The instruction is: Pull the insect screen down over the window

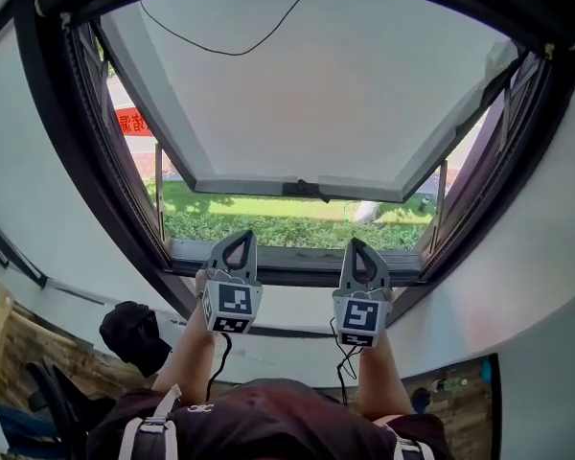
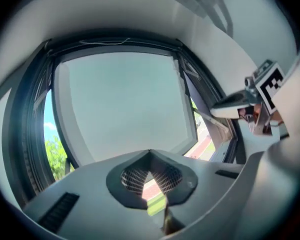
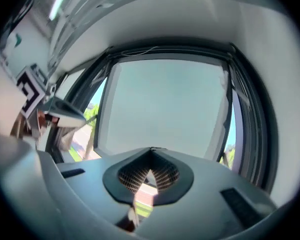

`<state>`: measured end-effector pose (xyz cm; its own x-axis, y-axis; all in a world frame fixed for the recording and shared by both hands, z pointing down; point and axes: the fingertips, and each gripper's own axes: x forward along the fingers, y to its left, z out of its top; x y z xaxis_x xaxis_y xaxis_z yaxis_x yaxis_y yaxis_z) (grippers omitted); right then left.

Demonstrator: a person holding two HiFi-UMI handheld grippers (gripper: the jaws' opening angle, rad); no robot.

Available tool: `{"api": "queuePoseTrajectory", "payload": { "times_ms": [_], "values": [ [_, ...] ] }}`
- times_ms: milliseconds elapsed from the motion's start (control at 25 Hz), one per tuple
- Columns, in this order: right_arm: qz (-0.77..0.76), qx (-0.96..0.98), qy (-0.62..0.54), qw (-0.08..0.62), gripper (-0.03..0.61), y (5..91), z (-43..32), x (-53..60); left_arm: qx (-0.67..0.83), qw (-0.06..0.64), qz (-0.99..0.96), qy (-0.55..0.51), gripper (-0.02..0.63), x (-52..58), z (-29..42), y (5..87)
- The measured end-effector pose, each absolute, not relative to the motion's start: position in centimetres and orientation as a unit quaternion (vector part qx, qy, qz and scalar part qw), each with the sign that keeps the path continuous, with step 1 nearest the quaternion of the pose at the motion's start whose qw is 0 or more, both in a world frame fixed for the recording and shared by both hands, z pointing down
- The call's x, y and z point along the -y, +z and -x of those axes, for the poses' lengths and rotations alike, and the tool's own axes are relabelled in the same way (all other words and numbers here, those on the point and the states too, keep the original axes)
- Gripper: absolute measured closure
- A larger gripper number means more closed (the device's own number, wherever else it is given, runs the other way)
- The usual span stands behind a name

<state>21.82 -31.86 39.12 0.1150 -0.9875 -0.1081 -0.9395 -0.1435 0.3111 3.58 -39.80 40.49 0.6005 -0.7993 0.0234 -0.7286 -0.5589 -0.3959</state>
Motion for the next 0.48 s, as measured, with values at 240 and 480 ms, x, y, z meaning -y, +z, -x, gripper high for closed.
{"api": "queuePoseTrajectory", "payload": {
  "times_ms": [240, 480],
  "values": [
    [-0.714, 0.508, -0.328, 0.353, 0.575, 39.1, -23.7, 32.2, -0.457, 0.354, 0.793, -0.195, 0.592, 41.1, -3.1, 40.2],
    [-0.716, 0.511, -0.319, 0.354, 0.514, 38.5, -25.5, 31.7, -0.446, 0.368, 0.791, -0.2, 0.507, 41.0, -3.2, 40.3]
  ]
}}
